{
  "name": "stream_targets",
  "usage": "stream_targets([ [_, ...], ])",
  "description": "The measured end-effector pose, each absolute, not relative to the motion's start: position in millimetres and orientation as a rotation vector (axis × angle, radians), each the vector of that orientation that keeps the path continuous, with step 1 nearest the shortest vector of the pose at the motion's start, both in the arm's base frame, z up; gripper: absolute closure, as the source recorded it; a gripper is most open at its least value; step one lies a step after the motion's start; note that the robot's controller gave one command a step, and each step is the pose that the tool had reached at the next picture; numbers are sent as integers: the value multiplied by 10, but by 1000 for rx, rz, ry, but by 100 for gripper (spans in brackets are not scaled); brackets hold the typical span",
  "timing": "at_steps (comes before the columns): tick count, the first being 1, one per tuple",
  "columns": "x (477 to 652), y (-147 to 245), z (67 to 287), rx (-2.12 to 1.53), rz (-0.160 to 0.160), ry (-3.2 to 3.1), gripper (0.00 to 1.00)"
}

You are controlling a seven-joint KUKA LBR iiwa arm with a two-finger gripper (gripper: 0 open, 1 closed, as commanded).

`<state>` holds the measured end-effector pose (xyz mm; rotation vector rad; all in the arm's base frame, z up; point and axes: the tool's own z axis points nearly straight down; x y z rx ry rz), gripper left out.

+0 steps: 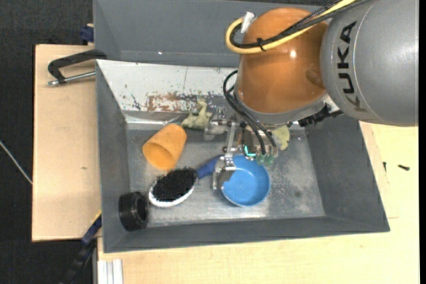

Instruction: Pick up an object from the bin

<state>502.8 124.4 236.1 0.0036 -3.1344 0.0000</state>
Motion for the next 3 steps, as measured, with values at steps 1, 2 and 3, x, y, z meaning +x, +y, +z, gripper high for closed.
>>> stream_targets([
  [1,5078,1103,956,142,1,-3130,0],
  [2,5101,1109,998,141,-2,-3139,100],
  [3,5075,1081,2468,286,-3,-3142,100],
])
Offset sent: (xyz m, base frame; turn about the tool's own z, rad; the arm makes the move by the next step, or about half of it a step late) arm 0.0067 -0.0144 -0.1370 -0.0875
